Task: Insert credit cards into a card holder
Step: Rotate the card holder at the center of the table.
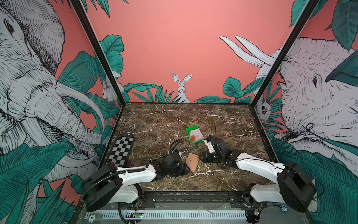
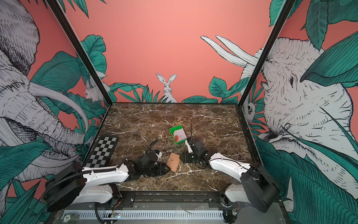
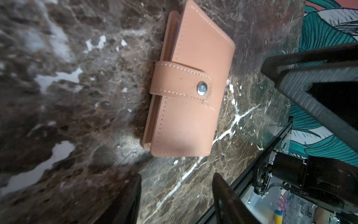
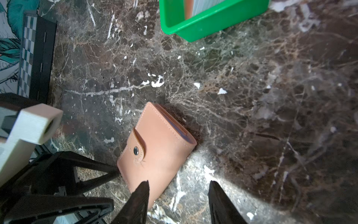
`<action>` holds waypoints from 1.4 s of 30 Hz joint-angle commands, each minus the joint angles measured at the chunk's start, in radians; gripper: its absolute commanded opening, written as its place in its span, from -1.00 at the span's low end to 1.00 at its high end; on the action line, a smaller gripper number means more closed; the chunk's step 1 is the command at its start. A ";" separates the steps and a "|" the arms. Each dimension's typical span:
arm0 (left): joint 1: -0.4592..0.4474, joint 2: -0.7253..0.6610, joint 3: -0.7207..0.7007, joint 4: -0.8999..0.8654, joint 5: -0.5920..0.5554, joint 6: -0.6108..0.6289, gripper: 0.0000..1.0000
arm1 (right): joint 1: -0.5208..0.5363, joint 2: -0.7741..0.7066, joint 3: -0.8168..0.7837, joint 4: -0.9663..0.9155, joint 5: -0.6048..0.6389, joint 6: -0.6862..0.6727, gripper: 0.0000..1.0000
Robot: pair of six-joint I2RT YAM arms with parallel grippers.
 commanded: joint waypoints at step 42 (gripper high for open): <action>0.079 0.150 0.118 0.104 -0.076 0.097 0.07 | 0.014 -0.037 -0.035 -0.069 0.093 0.076 0.40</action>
